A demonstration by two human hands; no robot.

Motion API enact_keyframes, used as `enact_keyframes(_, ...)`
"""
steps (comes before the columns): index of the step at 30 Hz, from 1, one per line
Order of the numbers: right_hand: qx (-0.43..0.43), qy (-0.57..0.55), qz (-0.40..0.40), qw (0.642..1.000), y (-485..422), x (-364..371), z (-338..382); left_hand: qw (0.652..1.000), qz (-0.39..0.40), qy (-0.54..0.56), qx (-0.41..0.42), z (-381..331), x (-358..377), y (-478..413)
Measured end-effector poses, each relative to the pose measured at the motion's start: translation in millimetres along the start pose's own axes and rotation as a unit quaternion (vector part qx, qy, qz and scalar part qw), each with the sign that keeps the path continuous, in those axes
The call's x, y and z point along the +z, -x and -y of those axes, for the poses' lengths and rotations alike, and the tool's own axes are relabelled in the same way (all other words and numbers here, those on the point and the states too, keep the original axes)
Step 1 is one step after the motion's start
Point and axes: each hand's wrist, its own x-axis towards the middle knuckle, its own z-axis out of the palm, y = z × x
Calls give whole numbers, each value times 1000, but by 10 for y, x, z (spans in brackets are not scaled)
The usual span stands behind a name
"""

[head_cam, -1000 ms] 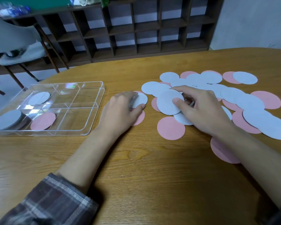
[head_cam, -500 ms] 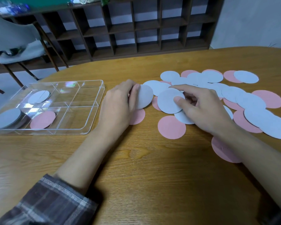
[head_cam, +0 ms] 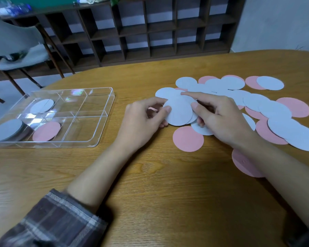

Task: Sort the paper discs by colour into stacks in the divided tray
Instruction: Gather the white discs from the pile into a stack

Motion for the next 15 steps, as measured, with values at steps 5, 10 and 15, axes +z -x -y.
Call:
enact_keyframes(5, 16, -2, 30, 999, 29, -17, 39, 999, -27, 44, -6, 34, 90, 17)
enact_keyframes(10, -20, 84, 39, 996, 62, -14, 77, 996, -70, 11, 47, 29, 163, 45)
enact_keyframes(15, -23, 130, 44, 990, 60, 10, 58, 990, -81, -76, 92, 51, 233, 83)
